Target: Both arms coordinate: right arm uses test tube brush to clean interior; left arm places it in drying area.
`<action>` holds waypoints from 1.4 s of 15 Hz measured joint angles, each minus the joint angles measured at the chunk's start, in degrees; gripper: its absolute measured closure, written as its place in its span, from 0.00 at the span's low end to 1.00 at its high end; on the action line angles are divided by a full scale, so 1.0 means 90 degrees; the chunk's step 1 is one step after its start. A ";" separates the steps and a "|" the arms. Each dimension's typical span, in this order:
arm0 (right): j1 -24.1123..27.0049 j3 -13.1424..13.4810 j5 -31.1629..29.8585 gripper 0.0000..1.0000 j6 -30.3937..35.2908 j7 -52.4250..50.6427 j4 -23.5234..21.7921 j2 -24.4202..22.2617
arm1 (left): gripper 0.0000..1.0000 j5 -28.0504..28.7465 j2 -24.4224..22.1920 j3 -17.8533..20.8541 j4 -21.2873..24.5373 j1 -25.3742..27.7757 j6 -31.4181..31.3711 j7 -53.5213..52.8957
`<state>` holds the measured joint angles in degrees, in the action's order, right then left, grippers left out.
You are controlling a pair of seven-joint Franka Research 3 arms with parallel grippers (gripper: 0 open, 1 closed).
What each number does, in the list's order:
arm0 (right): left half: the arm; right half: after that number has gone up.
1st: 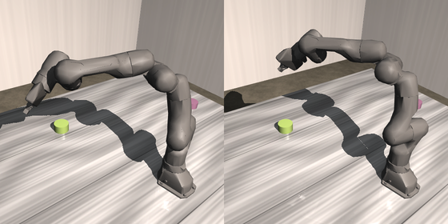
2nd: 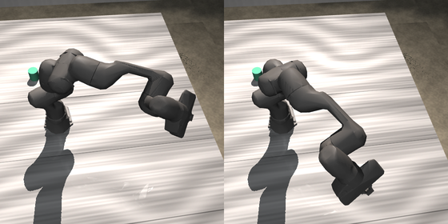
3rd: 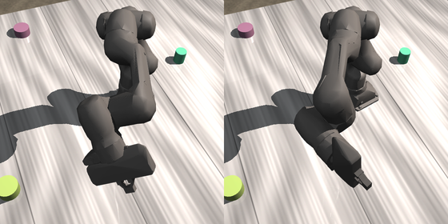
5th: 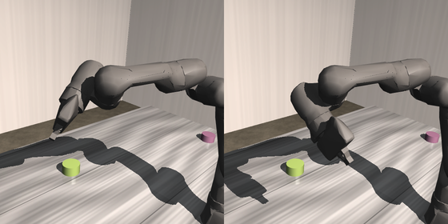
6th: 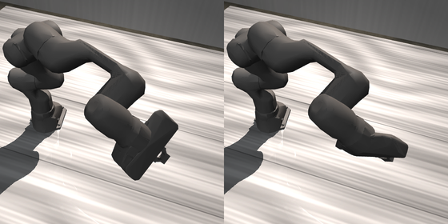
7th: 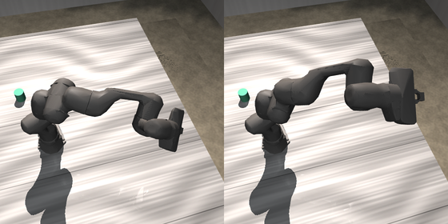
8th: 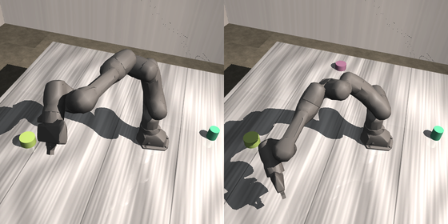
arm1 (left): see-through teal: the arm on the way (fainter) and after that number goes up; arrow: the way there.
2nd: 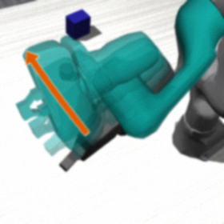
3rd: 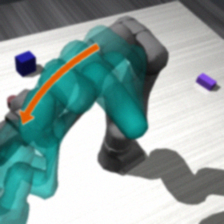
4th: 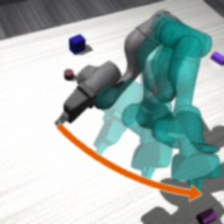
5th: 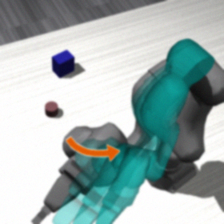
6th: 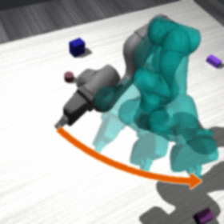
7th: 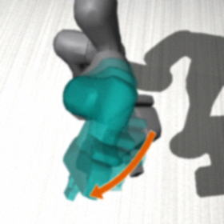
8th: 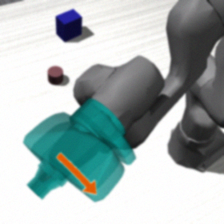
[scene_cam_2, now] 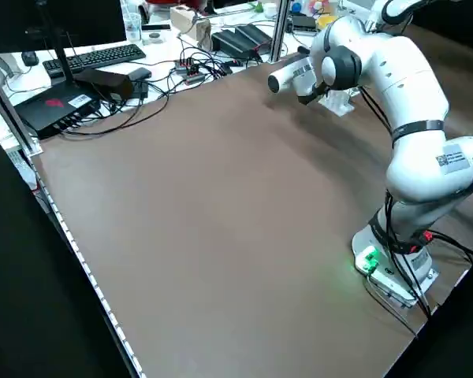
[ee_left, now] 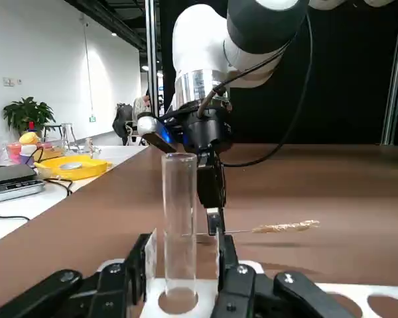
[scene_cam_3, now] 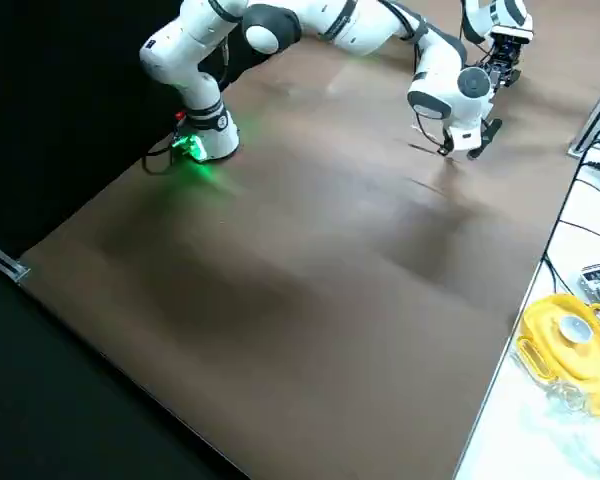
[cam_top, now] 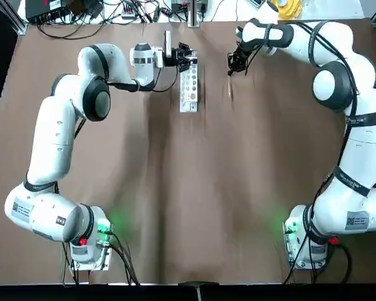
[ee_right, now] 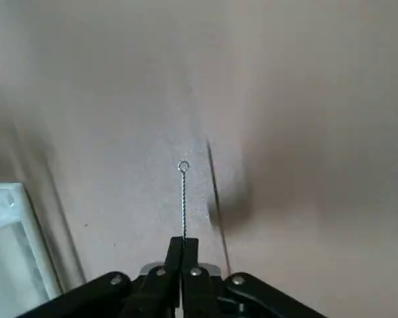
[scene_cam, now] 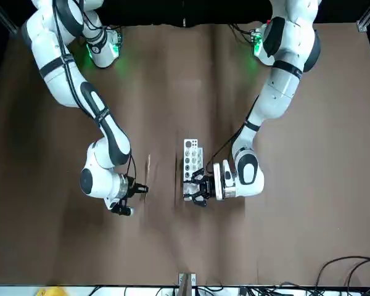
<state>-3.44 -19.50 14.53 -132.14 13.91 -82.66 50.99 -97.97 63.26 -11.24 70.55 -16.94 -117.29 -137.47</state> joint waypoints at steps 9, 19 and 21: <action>0.0000 0.0016 0.0001 0.56 -0.0155 0.0017 -0.0054 0.0047 | 0.75 -0.0002 0.0000 0.0060 -0.0003 -0.0002 -0.0034 0.0117; 0.0592 0.0086 -0.0742 0.01 0.1742 0.0006 0.0291 -0.0871 | 0.77 -0.0007 0.0000 0.0108 -0.0031 -0.0013 -0.0036 0.0234; 0.0841 0.0082 -0.0800 0.00 0.2542 -0.0002 0.0431 -0.1275 | 0.77 -0.0007 -0.0006 0.0115 -0.0053 -0.0015 -0.0036 0.0234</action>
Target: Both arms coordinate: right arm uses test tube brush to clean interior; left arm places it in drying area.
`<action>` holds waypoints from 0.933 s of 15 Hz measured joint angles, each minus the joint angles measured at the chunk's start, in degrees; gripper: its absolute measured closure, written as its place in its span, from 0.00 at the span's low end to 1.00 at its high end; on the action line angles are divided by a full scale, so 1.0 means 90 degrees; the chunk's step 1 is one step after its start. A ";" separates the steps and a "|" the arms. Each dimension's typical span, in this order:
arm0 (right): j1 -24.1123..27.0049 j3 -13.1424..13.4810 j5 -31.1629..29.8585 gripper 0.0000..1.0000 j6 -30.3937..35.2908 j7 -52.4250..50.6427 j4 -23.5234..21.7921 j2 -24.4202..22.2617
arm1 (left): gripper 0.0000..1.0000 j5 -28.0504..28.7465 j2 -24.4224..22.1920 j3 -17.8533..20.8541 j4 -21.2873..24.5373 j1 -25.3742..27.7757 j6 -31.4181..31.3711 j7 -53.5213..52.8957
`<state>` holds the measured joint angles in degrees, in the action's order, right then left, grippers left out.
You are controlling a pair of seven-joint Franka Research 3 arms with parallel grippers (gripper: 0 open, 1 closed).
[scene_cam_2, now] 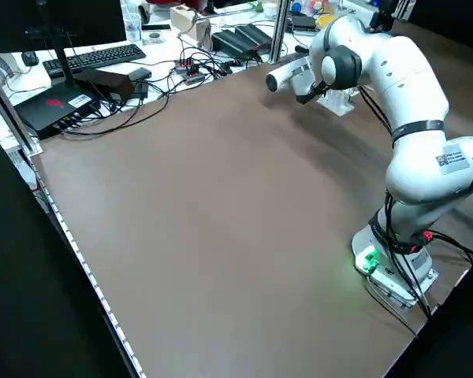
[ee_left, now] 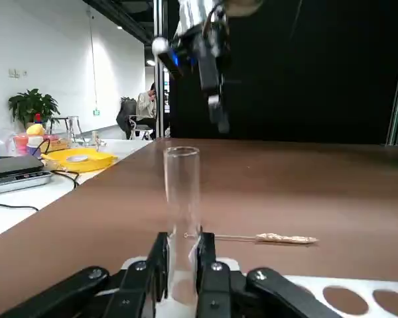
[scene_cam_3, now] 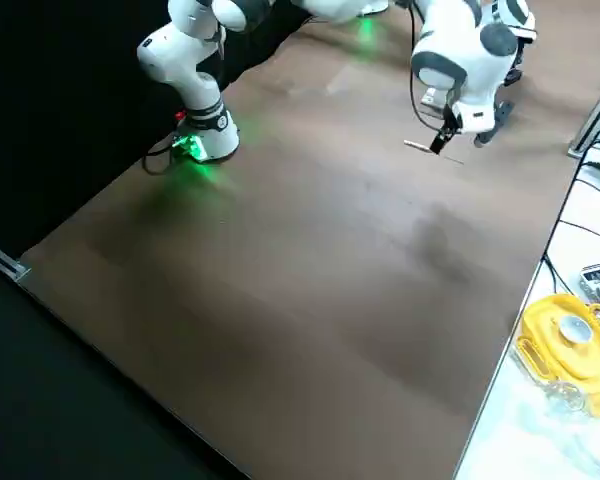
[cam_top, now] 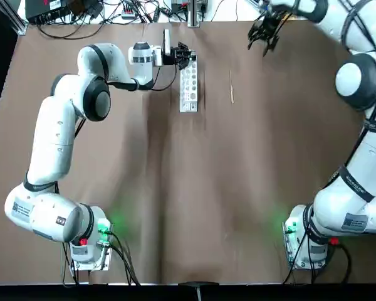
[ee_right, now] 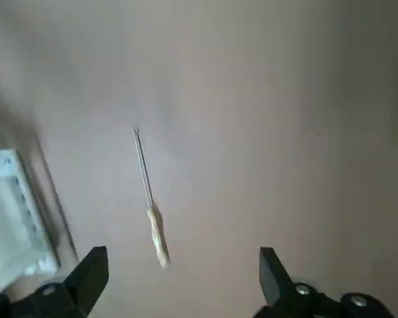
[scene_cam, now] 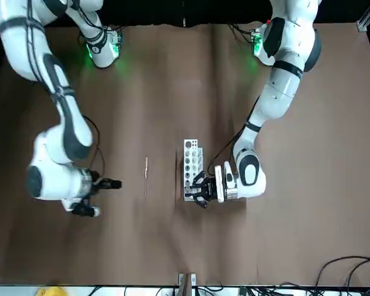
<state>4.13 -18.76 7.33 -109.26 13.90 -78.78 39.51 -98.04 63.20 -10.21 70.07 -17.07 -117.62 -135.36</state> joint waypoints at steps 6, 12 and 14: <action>0.0113 -0.0038 -0.0399 0.00 0.0742 -0.0029 0.0211 -0.1229 | 0.77 0.0012 -0.0312 0.0013 -0.0081 -0.0012 0.0000 0.0008; -0.0062 0.0073 -0.0670 0.00 0.1761 -0.0381 0.0225 -0.2428 | 0.77 0.0144 -0.0719 0.0019 0.0078 -0.0024 -0.0005 0.0820; -0.0540 0.0729 -0.0665 0.00 0.2235 -0.0391 0.0224 -0.2843 | 0.77 0.0163 -0.0936 0.0032 0.0148 -0.0023 -0.0016 0.1504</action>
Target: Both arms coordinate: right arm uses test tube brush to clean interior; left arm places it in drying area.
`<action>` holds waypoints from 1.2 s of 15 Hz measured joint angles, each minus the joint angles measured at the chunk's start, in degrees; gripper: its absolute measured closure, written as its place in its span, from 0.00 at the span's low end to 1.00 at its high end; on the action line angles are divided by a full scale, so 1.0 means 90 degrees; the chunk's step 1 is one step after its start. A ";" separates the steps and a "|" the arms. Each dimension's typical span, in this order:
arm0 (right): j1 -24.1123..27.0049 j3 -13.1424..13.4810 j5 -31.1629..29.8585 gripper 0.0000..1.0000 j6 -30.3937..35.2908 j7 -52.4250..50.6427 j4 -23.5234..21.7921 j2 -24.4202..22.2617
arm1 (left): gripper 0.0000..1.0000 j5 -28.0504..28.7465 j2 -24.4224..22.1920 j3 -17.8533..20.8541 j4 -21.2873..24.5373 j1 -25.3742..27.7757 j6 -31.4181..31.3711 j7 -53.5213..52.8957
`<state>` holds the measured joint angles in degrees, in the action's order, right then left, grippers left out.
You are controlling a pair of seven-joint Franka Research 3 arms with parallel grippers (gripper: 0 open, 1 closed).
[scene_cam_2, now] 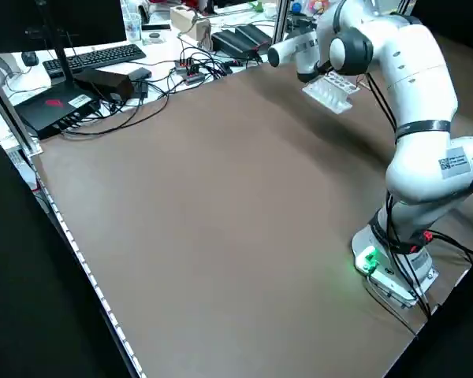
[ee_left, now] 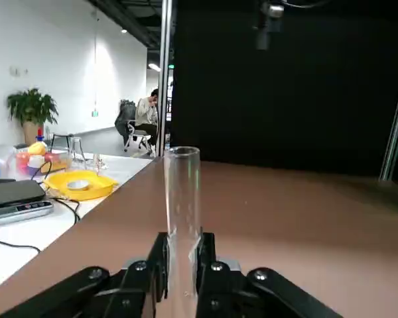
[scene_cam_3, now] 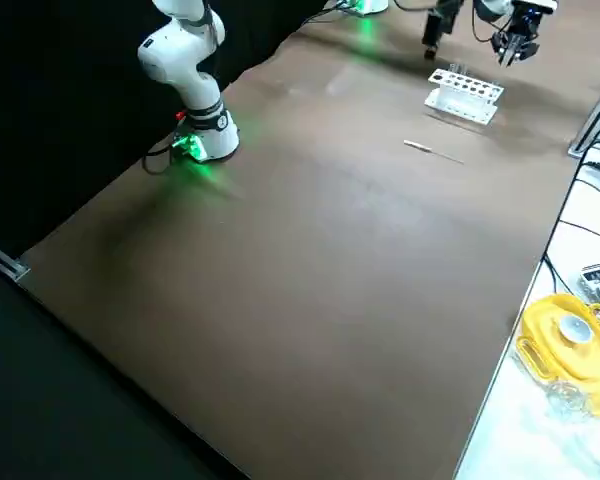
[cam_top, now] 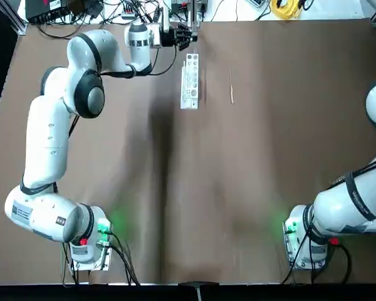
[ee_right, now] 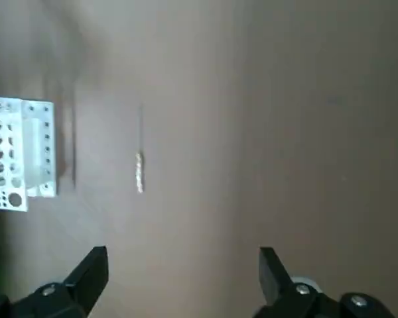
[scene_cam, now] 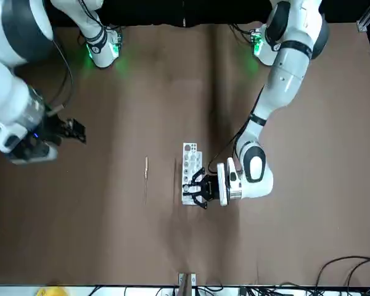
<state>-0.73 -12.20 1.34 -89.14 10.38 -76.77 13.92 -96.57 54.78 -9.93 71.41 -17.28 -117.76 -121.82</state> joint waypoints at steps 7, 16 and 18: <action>-0.0686 0.1097 0.0135 0.00 0.0623 -0.0059 -0.0539 -0.1245 | 0.77 0.0501 -0.0681 0.0058 0.0237 0.0011 -0.0354 0.3671; -0.0440 0.1237 0.0198 0.00 -0.0218 -0.0251 -0.1919 -0.2068 | 0.77 0.0840 -0.0907 0.0071 0.0353 0.0064 -0.0542 0.8384; -0.0311 0.1252 0.0178 0.00 -0.0235 -0.0599 -0.1933 -0.2067 | 0.77 0.0840 -0.0906 0.0074 0.0457 0.0124 -0.0546 0.9172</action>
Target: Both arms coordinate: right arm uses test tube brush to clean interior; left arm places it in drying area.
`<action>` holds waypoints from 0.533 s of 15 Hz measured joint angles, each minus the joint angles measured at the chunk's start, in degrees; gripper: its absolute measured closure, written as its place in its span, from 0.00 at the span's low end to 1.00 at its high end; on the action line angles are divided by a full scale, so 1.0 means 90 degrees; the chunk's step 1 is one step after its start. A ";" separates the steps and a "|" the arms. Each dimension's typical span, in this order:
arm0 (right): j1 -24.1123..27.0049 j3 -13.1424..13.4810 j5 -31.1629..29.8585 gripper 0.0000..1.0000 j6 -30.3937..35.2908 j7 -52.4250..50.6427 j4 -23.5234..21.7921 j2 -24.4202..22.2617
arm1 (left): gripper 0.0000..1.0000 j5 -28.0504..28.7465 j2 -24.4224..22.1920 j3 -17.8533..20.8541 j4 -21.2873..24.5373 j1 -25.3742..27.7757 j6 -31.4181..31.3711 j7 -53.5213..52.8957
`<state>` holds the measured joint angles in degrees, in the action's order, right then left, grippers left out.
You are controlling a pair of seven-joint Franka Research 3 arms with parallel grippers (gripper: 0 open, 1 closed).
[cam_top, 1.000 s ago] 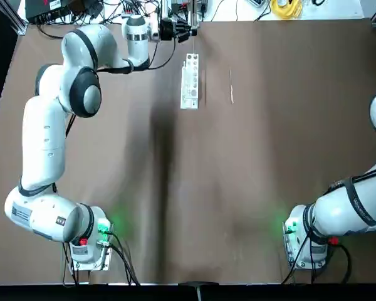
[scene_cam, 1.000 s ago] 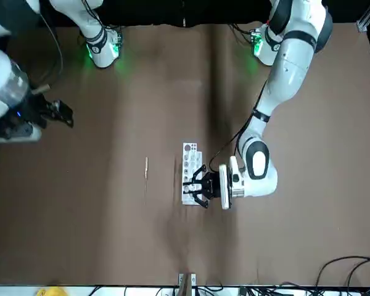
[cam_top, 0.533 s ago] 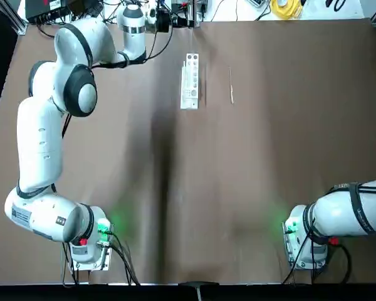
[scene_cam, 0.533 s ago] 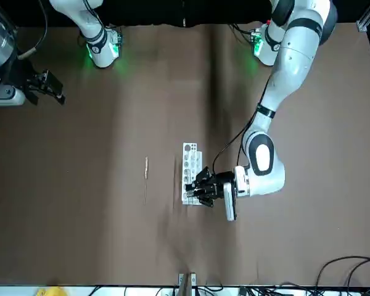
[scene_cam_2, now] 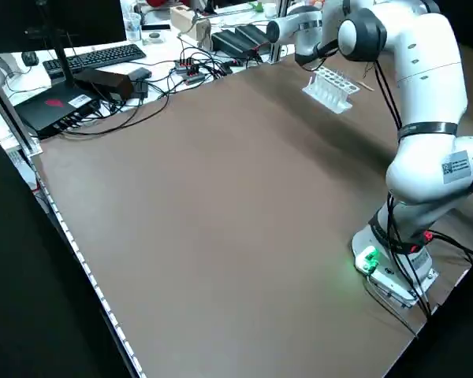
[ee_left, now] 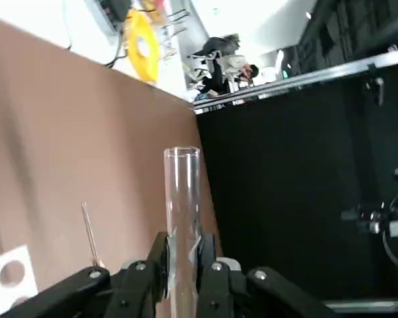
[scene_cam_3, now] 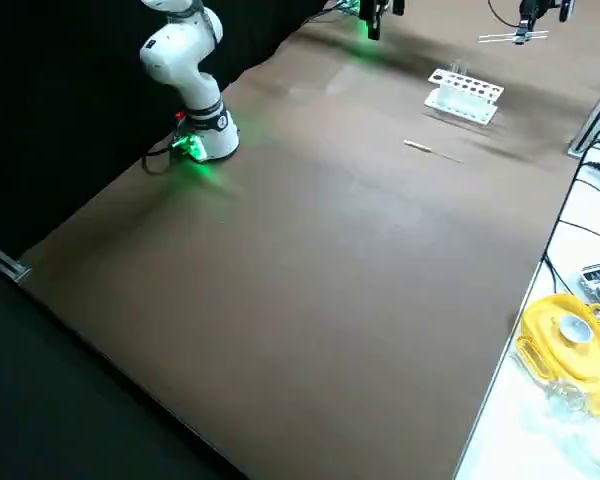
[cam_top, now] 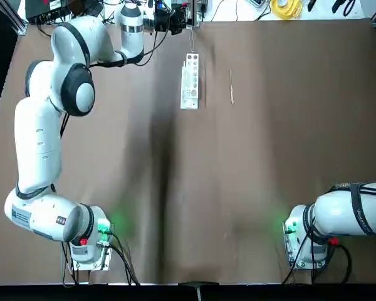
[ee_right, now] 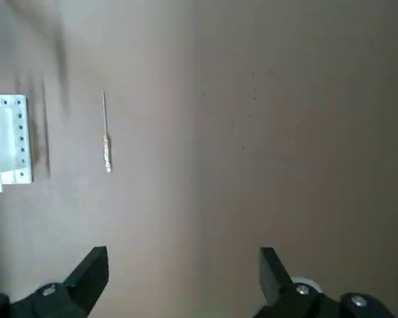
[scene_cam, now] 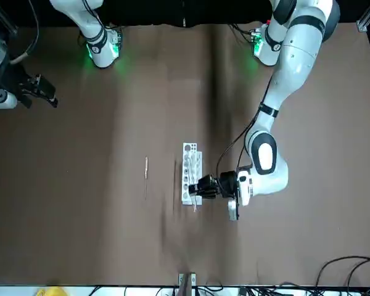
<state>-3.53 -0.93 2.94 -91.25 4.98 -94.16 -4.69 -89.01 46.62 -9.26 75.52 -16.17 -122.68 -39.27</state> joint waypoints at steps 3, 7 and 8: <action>0.0190 0.0008 -0.0147 0.00 0.0212 -0.0325 -0.0005 0.0000 | 0.77 0.0001 -0.0001 0.0003 0.0085 0.0088 0.0000 0.1263; 0.0355 0.0008 -0.0251 0.00 0.0451 -0.0817 -0.0016 0.0001 | 0.77 0.0087 -0.0001 0.0004 0.0135 0.0163 0.0027 0.3451; 0.0354 0.0008 -0.0256 0.00 0.0448 -0.0956 -0.0019 0.0002 | 0.77 0.0100 -0.0002 0.0004 0.0136 0.0165 0.0055 0.3900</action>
<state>-0.34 -0.87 0.64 -87.22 -3.62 -94.33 -4.67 -88.11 46.60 -9.23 76.75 -14.68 -122.18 -4.18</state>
